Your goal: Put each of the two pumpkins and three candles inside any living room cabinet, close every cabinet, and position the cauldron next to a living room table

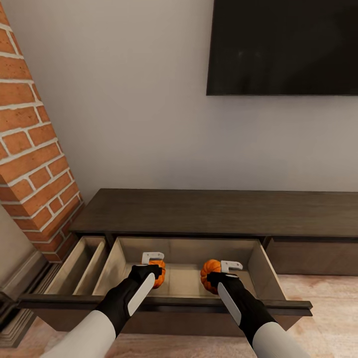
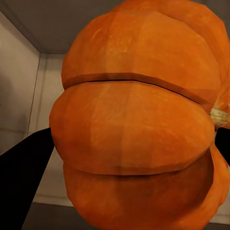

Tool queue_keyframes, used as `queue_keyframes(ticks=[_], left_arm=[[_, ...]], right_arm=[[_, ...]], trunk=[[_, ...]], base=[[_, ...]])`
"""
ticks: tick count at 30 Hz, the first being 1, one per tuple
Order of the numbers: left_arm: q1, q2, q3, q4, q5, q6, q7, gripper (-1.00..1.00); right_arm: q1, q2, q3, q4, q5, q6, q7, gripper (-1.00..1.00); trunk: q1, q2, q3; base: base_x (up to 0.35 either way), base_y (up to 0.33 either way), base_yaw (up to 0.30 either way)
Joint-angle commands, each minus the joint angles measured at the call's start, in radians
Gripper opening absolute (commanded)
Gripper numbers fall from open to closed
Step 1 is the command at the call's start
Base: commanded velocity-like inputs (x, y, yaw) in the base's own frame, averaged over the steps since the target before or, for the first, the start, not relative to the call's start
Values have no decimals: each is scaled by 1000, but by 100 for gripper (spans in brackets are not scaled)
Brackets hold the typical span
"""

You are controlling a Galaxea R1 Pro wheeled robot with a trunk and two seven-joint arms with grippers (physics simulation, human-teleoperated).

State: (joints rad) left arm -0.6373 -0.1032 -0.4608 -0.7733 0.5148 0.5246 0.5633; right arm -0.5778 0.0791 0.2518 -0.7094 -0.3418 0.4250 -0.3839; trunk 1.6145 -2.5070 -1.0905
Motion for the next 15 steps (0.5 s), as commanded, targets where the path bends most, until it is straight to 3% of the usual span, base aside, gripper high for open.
queue_keyframes(ticks=[1,15], left_arm=[[-1,1,-4,-1,10,2,10,-100],[-1,2,-5,-1,10,0,10,-100]], right_arm=[[-1,-1,5,-1,-11,-5,-11,-100],[-1,-1,3,1,-9,-117,-14,-100]], trunk=[[0,0,-1],[0,0,-1]], base=[[0,0,0],[0,0,0]])
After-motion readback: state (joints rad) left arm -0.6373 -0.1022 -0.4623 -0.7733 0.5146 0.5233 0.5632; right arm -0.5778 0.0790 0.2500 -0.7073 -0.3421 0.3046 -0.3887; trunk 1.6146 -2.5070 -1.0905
